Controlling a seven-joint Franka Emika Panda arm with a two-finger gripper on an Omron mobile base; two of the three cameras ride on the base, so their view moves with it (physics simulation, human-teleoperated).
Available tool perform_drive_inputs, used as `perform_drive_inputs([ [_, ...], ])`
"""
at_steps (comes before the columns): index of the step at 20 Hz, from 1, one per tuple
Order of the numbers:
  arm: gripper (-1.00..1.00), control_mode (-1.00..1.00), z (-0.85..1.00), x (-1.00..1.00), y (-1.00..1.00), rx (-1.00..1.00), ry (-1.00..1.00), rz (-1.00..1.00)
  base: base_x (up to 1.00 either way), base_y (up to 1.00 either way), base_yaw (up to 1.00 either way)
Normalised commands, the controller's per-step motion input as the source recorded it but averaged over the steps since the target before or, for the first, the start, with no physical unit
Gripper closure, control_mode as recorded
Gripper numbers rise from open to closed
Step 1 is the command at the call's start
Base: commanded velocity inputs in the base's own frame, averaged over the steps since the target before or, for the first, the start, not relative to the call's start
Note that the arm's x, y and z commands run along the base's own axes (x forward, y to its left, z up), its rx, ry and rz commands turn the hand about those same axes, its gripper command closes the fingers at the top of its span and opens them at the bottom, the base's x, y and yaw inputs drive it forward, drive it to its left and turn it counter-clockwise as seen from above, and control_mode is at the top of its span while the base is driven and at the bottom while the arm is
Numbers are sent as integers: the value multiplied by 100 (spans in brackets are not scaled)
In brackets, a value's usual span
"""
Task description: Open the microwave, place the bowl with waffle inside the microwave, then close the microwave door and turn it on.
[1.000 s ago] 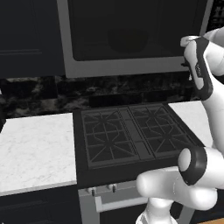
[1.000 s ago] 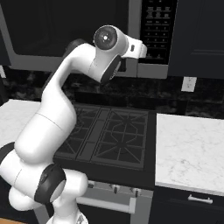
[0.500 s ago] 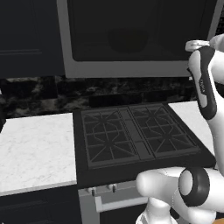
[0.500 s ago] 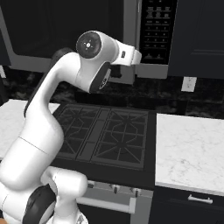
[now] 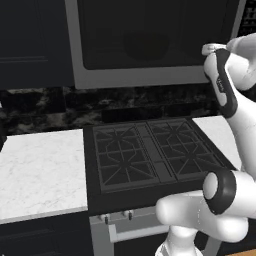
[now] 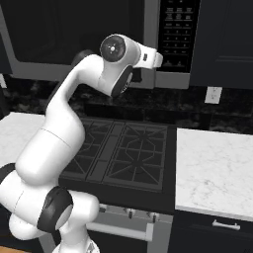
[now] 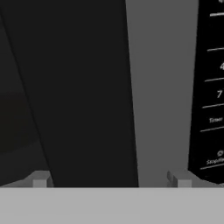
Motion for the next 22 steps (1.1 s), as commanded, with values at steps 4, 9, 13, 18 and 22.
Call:
perform_drive_inputs([
  [4,-100,-100,0,72,-19,0,1,3,0,0,0],
  [9,-100,-100,0,66,-20,0,2,2,0,0,0],
  [13,-100,-100,0,32,-6,0,0,0,0,0,0],
  [18,-100,-100,-3,-10,1,0,-2,0,0,0,0],
  [22,-100,-100,-23,-51,7,1,-16,-6,0,0,0],
])
